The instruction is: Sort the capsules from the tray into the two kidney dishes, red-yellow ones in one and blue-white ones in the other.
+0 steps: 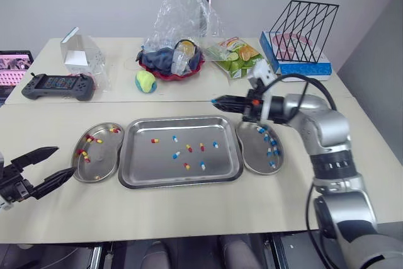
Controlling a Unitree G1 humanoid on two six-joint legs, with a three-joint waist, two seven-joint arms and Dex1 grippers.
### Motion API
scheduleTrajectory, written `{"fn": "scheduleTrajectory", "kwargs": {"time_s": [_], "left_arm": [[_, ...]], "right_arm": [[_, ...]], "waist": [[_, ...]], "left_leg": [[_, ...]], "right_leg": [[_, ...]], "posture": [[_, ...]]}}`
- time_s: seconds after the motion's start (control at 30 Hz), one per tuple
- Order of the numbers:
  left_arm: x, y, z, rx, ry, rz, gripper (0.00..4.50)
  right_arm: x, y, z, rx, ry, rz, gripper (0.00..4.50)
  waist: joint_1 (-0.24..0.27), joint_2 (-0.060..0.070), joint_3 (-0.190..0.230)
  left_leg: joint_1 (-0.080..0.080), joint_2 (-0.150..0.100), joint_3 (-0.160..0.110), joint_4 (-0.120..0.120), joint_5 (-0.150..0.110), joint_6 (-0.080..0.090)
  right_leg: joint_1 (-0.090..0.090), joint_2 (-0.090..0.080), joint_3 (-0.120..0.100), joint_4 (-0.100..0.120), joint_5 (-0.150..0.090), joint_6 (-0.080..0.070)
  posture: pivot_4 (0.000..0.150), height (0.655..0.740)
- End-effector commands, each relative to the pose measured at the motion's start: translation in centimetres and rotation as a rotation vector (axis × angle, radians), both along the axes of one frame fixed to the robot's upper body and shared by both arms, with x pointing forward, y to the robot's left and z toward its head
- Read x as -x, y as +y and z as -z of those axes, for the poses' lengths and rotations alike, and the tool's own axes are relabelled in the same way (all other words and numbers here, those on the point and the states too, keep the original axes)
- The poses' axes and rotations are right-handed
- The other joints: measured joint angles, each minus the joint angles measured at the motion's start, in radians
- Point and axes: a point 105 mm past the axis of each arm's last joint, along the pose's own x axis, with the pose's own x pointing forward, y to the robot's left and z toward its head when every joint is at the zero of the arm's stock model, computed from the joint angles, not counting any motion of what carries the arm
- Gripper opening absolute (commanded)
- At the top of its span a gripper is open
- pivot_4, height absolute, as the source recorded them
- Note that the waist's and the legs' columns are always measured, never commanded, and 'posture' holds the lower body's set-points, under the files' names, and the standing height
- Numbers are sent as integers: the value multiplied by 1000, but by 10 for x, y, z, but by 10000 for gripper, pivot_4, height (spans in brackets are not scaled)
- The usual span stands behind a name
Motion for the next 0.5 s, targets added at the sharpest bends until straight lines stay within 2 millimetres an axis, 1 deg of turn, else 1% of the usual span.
{"fn": "scheduleTrajectory", "kwargs": {"time_s": [0.03,0.07,0.1,0.2,0.27,0.37,0.43,0.47,0.5], "left_arm": [[-2,3,-5,-2,-28,-12,45000],[-2,3,-5,-1,-29,-13,45000],[-3,3,-5,0,-31,-14,45000],[-5,4,-5,0,-32,-14,45000],[-7,4,-5,-1,-32,-15,45000],[-12,6,-3,-27,-32,-29,45000],[-15,6,-3,-43,-44,-37,45000],[-16,7,-3,-45,-47,-38,45000],[-16,7,-2,-45,-47,-37,45000]], "right_arm": [[0,-32,2,51,-50,80,357],[2,-40,8,77,-45,95,357],[5,-42,13,90,-37,92,357],[12,-45,24,98,-10,79,357],[15,-47,36,146,-5,85,357],[15,-51,50,175,21,123,357],[15,-51,55,159,48,133,357],[15,-52,58,184,42,132,3811],[14,-52,56,164,46,135,7771]], "waist": [[0,0,0],[-1,0,0],[-1,0,0],[-4,0,0],[-3,0,0],[-2,0,0],[1,0,0],[2,0,0],[5,0,0]], "left_leg": [[0,0,0,0,0,0],[0,0,0,0,0,0],[1,0,0,0,0,0],[1,0,0,0,0,0],[1,0,0,0,0,0],[1,0,0,0,0,0],[1,0,0,1,0,0],[1,0,0,1,0,0],[1,0,0,1,0,0]], "right_leg": [[0,0,0,0,0,0],[0,0,0,0,0,0],[0,0,0,1,0,0],[0,0,0,1,0,0],[0,0,1,1,0,0],[1,0,0,1,0,0],[1,0,0,1,0,0],[1,0,0,1,0,0],[1,0,0,1,0,0]], "posture": [[1500,7180],[1500,7180],[1500,7180],[1500,7180],[1500,7180],[1500,7180],[1500,7180],[1500,7180],[1500,7180]]}}
